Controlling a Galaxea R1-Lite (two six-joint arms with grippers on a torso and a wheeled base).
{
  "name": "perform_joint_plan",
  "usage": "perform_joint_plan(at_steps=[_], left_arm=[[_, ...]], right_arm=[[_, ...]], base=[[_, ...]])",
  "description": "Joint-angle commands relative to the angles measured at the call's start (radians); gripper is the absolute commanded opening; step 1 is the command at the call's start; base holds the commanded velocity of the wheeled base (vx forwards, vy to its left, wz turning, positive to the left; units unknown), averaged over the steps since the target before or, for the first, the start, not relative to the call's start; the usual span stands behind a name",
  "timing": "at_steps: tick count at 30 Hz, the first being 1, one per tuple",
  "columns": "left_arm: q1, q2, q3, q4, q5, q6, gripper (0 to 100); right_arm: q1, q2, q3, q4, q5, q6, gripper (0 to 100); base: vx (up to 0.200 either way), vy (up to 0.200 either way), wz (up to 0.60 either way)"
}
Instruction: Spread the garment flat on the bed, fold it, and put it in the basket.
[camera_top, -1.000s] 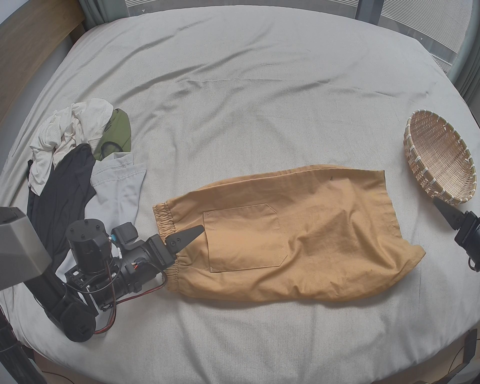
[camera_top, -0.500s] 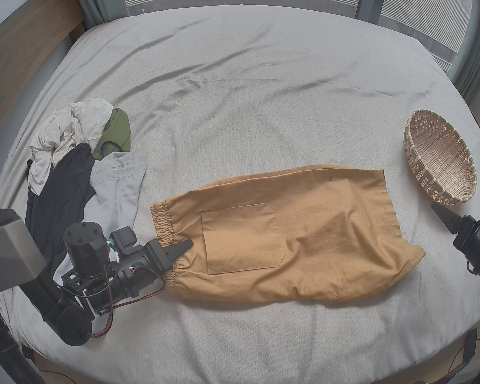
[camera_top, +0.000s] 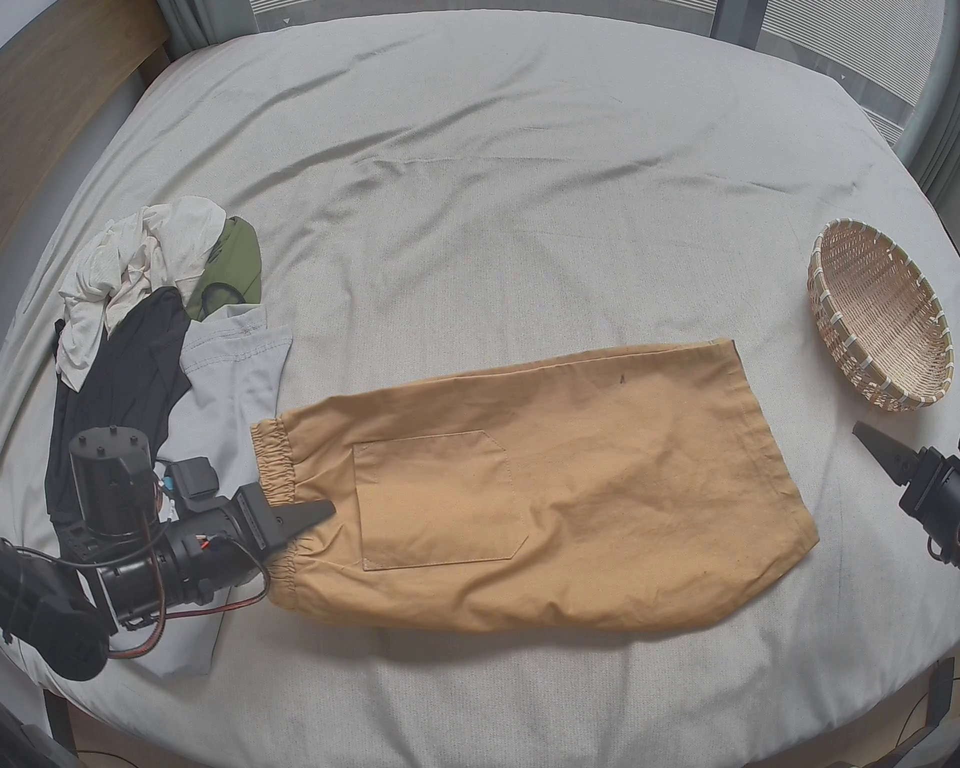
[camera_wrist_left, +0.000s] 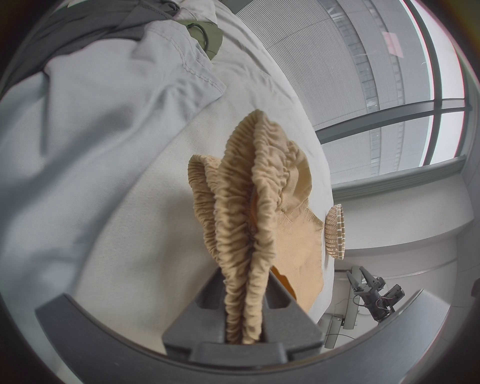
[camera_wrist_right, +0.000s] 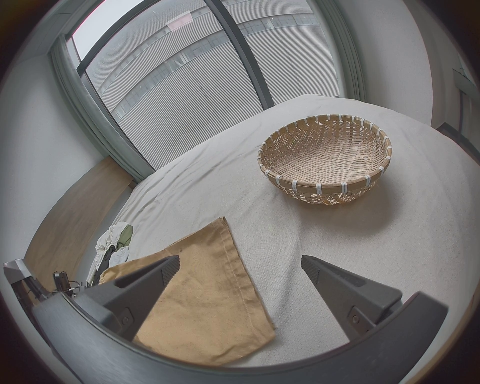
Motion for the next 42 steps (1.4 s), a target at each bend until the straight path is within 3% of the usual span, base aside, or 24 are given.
perform_joint_plan(at_steps=[1, 8, 12, 16, 22, 34, 38, 42], left_arm=[[0.086, -0.168, -0.103, 0.141, -0.031, 0.044, 0], [0.161, -0.255, -0.173, 0.343, -0.078, 0.074, 0], [0.248, -0.27, -0.189, 0.391, -0.141, 0.1, 0], [0.306, -0.269, -0.192, 0.408, -0.155, 0.135, 0], [0.329, -0.27, -0.192, 0.431, -0.181, 0.152, 0], [0.221, -0.263, -0.233, 0.452, -0.169, 0.15, 0], [0.136, -0.27, -0.281, 0.51, -0.163, 0.147, 0], [0.012, -0.263, -0.344, 0.539, -0.103, 0.143, 0]], right_arm=[[-0.005, 0.004, 0.005, -0.002, 0.008, 0.005, 100], [-0.025, 0.004, 0.003, -0.002, 0.028, 0.005, 100], [-0.034, 0.011, -0.003, -0.002, 0.034, 0.005, 100], [-0.034, 0.014, -0.001, -0.002, 0.038, 0.005, 100], [-0.033, 0.016, -0.006, -0.003, 0.038, 0.005, 100], [-0.031, 0.016, 0.003, -0.002, 0.038, 0.005, 100], [-0.03, 0.016, 0.008, 0.0, 0.038, 0.005, 100], [-0.028, 0.019, 0.011, 0.0, 0.038, 0.005, 100]], base=[[0.0, 0.0, 0.0], [0.0, 0.0, 0.0], [0.0, 0.0, 0.0], [0.0, 0.0, 0.0], [0.0, 0.0, 0.0], [0.0, 0.0, 0.0], [0.0, 0.0, 0.0], [0.0, 0.0, 0.0]])
